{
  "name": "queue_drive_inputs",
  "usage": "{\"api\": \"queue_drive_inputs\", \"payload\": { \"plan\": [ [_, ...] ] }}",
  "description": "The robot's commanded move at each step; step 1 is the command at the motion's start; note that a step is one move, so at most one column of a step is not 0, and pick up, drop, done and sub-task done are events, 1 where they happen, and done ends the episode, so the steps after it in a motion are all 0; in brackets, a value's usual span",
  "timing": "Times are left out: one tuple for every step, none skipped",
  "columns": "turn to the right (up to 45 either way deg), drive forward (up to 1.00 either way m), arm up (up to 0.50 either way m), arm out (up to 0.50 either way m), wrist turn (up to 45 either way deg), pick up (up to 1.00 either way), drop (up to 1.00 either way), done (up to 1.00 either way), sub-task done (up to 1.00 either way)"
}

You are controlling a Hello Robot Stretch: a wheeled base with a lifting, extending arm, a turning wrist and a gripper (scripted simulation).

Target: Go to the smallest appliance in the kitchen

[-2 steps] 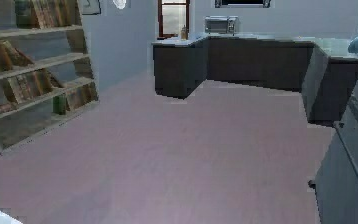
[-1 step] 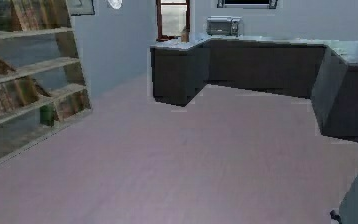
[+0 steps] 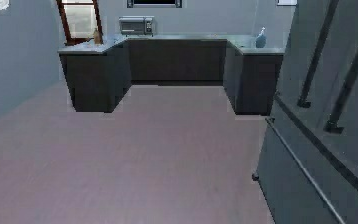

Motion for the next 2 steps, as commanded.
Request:
{"api": "queue_drive_inputs", "payload": {
  "plan": [
    [0.0, 1.00, 0.00, 0.00, 0.0, 0.00, 0.00, 0.00, 0.00],
    [0.0, 1.00, 0.00, 0.00, 0.0, 0.00, 0.00, 0.00, 0.00]
  ]
}}
